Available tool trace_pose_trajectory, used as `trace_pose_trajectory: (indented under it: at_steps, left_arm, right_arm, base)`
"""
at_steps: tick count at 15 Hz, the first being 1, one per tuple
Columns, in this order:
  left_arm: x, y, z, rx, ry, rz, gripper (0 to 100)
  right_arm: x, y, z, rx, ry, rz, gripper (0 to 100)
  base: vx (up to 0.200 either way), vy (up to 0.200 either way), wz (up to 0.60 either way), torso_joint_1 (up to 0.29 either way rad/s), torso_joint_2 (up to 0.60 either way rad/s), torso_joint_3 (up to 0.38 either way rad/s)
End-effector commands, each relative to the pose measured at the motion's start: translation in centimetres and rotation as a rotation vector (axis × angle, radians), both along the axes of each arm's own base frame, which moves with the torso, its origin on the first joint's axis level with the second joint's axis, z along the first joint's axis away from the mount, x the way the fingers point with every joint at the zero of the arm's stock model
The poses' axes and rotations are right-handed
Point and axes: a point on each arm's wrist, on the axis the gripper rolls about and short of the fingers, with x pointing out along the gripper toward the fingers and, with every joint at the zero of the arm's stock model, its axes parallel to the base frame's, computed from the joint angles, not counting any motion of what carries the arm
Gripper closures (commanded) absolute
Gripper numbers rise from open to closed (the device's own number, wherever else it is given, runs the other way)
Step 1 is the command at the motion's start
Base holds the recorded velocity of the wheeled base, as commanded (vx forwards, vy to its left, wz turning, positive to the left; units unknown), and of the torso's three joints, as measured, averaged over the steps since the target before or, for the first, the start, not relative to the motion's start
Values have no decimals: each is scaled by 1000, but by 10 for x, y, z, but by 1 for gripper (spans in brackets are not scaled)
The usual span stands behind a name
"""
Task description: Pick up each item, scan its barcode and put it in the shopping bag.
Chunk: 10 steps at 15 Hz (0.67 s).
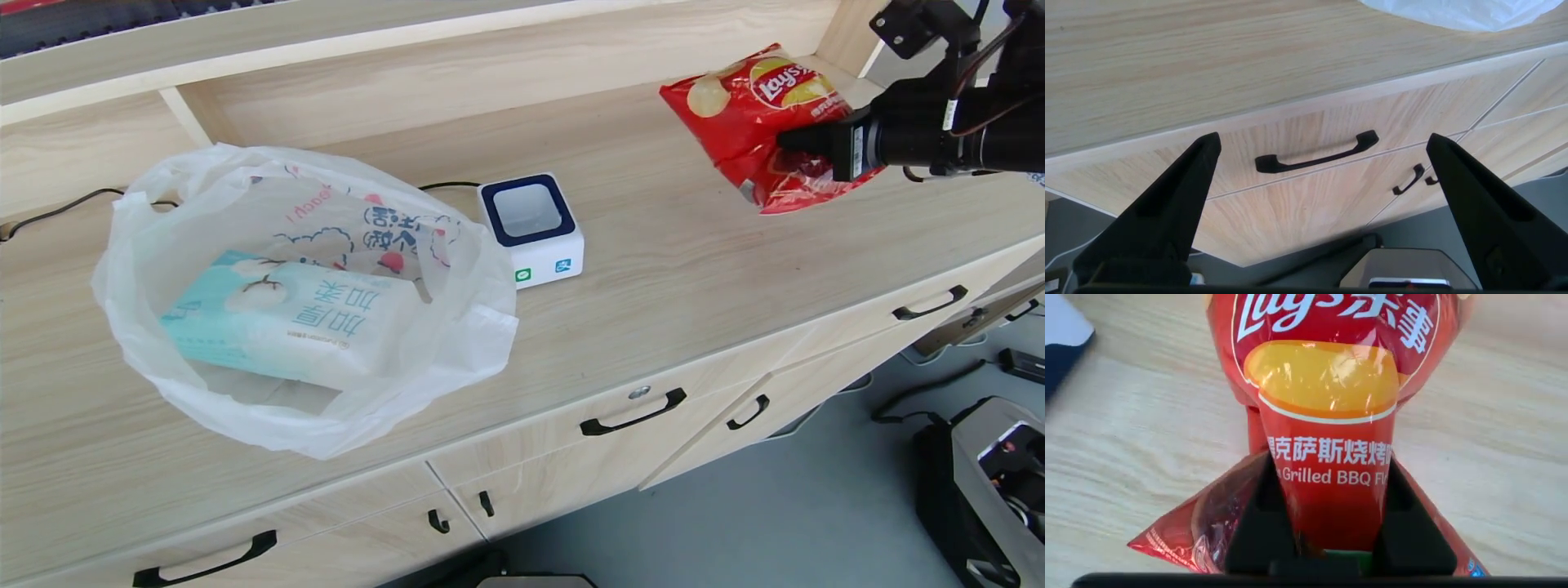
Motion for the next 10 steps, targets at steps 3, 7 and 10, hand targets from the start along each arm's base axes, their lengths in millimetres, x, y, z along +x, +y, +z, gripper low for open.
trace_pose_trajectory:
  at_steps: [3,7,10]
  left_arm:
    - [0,0,0,0,-1,0,0]
    - [0,0,0,0,-1,-1,0]
    - [0,0,0,0,-1,-1,0]
  right_arm:
    - [-104,27,20,151,20,119,100]
    - [-132,45,2,344,34,223,100]
    - [-138,70,-17,665,141,343,100]
  base:
    - [0,0,0,0,0,0]
    - [0,0,0,0,0,0]
    - [0,0,0,0,0,0]
